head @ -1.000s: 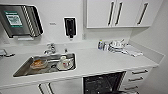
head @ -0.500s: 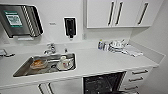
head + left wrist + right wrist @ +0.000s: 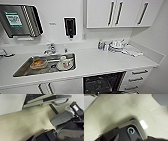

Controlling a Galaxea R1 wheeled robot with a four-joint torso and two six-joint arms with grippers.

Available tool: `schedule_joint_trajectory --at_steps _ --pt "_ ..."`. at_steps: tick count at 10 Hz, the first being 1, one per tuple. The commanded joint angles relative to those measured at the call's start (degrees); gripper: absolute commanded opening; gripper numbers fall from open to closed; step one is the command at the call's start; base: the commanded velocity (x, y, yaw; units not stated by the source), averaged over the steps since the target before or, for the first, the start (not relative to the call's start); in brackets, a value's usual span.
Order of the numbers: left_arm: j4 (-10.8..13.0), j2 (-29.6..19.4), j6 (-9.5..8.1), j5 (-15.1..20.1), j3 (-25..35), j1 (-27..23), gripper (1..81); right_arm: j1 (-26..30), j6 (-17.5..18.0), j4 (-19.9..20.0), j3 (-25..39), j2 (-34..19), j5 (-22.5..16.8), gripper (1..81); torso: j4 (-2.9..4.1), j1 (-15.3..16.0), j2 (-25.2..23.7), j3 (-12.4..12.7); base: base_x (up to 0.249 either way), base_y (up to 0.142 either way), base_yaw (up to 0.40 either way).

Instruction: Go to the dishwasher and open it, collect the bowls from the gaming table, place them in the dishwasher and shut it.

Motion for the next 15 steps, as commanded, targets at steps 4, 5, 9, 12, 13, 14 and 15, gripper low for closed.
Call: schedule_joint_trajectory --at_steps 4,5,9,12,13,14,15 --pt "-9.7 24.6 0.09 0.9 -38.3 11.9 81.1 -10.4 -11.4 -11.9 -26.6 13.3 13.6 81.1 0.00 0.0 0.0 0.0 0.000 0.000 0.000" --pt "-11.6 28.6 0.09 1.0 -44.9 12.6 81.1 -11.9 -12.4 -11.9 -29.7 15.1 15.8 81.1 0.00 0.0 0.0 0.0 0.000 0.000 0.000" --pt "-13.2 42.5 0.18 1.1 -66.0 14.9 81.1 -15.3 -13.8 -11.1 -31.1 17.6 16.4 81.1 0.00 0.0 0.0 0.0 0.000 0.000 0.000" --pt "-12.5 48.3 0.36 1.4 -73.4 15.4 81.1 -16.6 -13.6 -10.1 -31.4 19.0 15.7 81.1 0.00 0.0 0.0 0.0 0.000 0.000 0.000" --pt "-12.5 50.1 0.53 1.5 -76.0 15.4 81.1 -16.9 -13.6 -10.1 -31.0 19.1 15.6 81.1 0.00 0.0 0.0 0.1 0.000 0.000 0.000" --pt "-12.5 51.7 0.71 1.4 -78.4 15.4 81.1 -17.2 -13.7 -10.1 -31.2 19.8 15.5 81.1 0.00 0.0 0.0 0.1 0.000 0.000 0.000" --pt "-12.5 53.5 0.80 1.3 -80.7 15.4 81.1 -17.1 -13.7 -10.1 -31.5 20.1 14.4 81.1 0.00 0.0 0.0 0.1 0.000 0.000 0.000"
